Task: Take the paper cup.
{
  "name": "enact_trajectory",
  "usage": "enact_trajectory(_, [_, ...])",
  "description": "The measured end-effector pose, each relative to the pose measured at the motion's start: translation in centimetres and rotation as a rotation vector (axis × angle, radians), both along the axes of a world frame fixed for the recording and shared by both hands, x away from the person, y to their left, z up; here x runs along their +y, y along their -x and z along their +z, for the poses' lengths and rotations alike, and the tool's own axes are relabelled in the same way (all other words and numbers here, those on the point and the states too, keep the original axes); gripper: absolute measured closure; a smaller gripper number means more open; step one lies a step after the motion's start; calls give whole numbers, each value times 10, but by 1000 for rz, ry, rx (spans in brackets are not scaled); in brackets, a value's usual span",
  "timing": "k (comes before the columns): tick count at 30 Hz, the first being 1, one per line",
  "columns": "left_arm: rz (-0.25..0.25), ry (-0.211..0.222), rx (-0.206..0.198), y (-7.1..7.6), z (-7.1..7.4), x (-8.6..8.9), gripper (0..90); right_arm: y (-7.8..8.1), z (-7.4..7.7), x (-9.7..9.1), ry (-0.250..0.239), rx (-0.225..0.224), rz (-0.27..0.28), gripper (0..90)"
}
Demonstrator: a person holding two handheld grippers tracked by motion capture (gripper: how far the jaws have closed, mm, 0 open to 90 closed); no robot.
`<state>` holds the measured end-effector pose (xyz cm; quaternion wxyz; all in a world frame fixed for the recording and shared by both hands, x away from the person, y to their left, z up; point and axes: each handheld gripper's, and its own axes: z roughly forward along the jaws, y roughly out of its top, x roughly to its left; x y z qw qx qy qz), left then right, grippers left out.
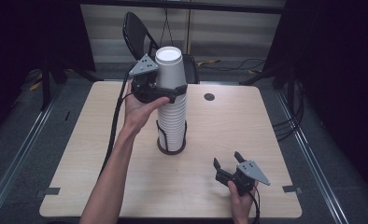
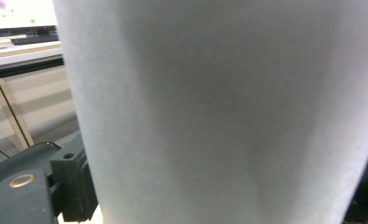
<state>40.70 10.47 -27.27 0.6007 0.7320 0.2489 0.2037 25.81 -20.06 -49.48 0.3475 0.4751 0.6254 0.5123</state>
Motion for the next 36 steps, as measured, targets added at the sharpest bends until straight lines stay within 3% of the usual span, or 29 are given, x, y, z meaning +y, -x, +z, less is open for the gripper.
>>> enact_trajectory(14, [1, 8, -13, 1, 0, -2, 113, 0, 0, -1, -3, -3, 3, 157])
enact_trajectory(16, [3, 19, -29, 2, 2, -1, 114, 0, 0, -1, -3, -2, 3, 157])
enact_trajectory(17, [-7, 44, -26, 3, 4, 0, 114, 0, 0, -1, -4, -2, 4, 158])
enact_trajectory(21, [6, 27, -38, 4, 9, 2, 115, 0, 0, -1, -4, -3, 4, 157])
enact_trajectory(32, [30, 52, -77, 6, 20, 1, 124, 0, 0, -1, -9, 0, 5, 157])
enact_trajectory(36, [28, 40, -94, 8, 26, -1, 130, 0, 0, -1, -10, 0, 5, 157])
